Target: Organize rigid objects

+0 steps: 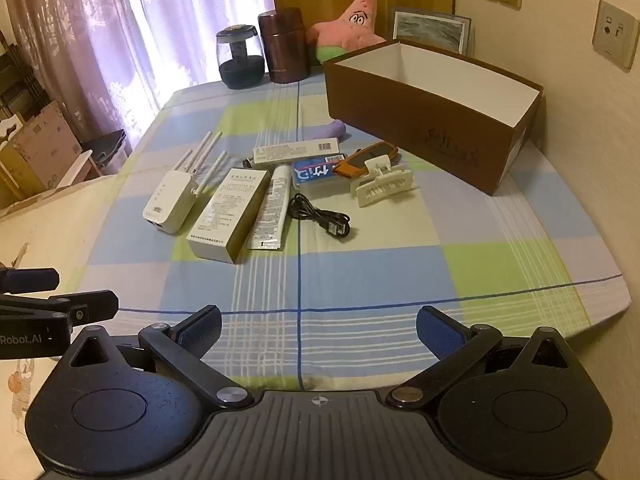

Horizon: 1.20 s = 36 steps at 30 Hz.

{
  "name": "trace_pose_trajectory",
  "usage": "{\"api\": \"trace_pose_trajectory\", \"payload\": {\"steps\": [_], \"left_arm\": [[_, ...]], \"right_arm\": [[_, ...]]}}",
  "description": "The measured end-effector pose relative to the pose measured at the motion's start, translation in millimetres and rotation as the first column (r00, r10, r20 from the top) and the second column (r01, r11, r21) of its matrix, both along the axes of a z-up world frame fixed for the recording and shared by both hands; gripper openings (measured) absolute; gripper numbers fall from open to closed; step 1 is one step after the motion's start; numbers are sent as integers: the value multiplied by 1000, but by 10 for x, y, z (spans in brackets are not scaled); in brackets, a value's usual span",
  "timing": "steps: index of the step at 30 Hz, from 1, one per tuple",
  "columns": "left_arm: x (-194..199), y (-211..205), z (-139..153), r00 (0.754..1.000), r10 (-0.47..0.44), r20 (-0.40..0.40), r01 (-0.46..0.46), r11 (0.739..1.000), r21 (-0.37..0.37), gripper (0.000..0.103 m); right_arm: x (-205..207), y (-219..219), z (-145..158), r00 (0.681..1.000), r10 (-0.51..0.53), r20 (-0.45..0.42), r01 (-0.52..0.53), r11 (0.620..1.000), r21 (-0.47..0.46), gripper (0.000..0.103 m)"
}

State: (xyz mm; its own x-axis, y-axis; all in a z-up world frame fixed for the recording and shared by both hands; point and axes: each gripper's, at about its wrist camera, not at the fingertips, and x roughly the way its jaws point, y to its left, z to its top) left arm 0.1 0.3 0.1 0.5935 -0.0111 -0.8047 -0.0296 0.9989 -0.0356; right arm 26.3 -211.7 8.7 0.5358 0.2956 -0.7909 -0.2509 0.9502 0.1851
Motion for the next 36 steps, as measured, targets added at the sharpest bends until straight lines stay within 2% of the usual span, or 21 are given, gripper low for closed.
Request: {"api": "trace_pose_trajectory", "payload": {"steps": [12,15,36], "left_arm": [[-68,41,34,1000,-13,3,13,1000,2,84],[18,27,-59,1000,-1,-11,1,1000,7,84],[102,141,-94,1000,5,-19,-5,1000,-2,84]], "right_arm": [[45,58,5,1000,1,-4,-1,1000,-12,101],[45,69,-36,1000,3,-4,-3,1000,-12,101],[125,185,-57,1000,19,-15,-19,1000,-23,101]]}}
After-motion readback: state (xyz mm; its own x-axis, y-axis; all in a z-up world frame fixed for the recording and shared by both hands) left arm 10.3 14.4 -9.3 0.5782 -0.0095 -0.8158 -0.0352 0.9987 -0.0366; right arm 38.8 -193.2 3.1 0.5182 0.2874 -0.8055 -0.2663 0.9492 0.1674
